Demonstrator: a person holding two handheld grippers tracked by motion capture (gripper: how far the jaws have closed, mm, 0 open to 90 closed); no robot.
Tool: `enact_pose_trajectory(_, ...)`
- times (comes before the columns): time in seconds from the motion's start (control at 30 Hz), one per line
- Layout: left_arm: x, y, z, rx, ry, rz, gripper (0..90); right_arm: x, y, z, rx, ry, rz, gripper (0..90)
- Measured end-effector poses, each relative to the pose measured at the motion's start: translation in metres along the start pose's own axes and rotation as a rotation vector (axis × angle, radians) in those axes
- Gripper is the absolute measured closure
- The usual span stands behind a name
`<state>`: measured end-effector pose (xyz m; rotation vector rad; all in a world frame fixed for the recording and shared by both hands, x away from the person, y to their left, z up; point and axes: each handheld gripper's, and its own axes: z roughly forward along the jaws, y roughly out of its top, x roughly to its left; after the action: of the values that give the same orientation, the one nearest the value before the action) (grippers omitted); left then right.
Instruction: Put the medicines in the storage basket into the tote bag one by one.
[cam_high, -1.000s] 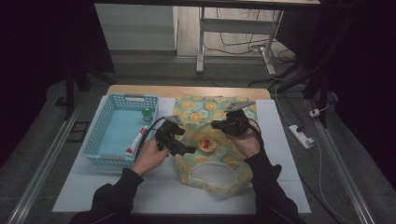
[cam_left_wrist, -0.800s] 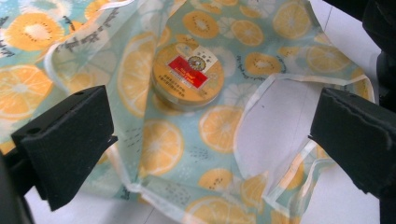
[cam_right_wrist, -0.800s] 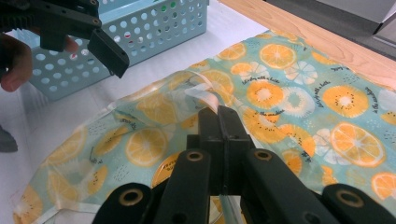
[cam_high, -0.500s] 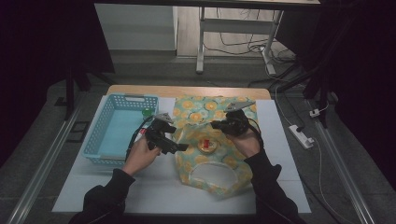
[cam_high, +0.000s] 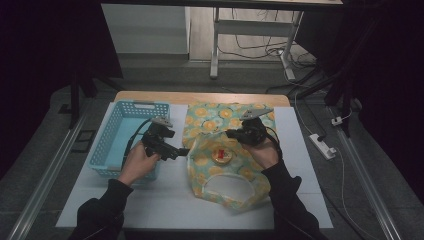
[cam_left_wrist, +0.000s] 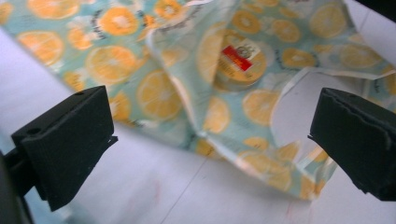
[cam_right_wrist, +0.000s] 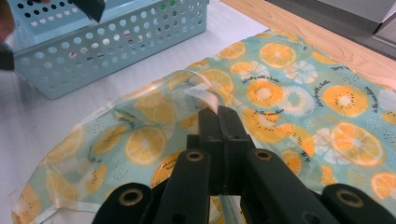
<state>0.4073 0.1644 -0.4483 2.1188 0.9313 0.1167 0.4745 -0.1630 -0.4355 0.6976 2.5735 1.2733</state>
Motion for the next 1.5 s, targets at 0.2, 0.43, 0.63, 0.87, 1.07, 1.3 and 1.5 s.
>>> enact_pose_trajectory(0.2,0.014,-0.007,-0.018,0.016,0.090,-0.024,0.0,0.000,0.000,0.000,-0.002,-0.001,-0.002,90.0)
enact_pose_trajectory(0.43,0.031,-0.016,-0.034,0.042,0.194,-0.057,0.0,0.000,0.000,0.001,0.000,-0.001,-0.003,90.0)
enact_pose_trajectory(0.63,0.044,-0.026,-0.038,0.062,0.240,-0.070,0.0,0.000,0.000,0.000,0.000,-0.001,-0.003,90.0)
enact_pose_trajectory(0.87,0.063,-0.033,-0.033,0.090,0.257,-0.100,0.0,0.000,0.000,0.000,0.001,0.000,-0.003,90.0)
enact_pose_trajectory(1.07,0.076,-0.038,-0.019,0.150,0.260,-0.123,0.0,0.000,0.000,0.000,-0.001,0.000,-0.002,90.0)
enact_pose_trajectory(1.3,0.089,-0.045,-0.005,0.227,0.271,-0.159,0.0,0.000,0.001,-0.002,-0.009,0.000,-0.002,90.0)
enact_pose_trajectory(1.5,0.096,-0.050,0.002,0.295,0.267,-0.186,0.0,0.000,0.001,-0.002,-0.008,0.000,-0.001,90.0)
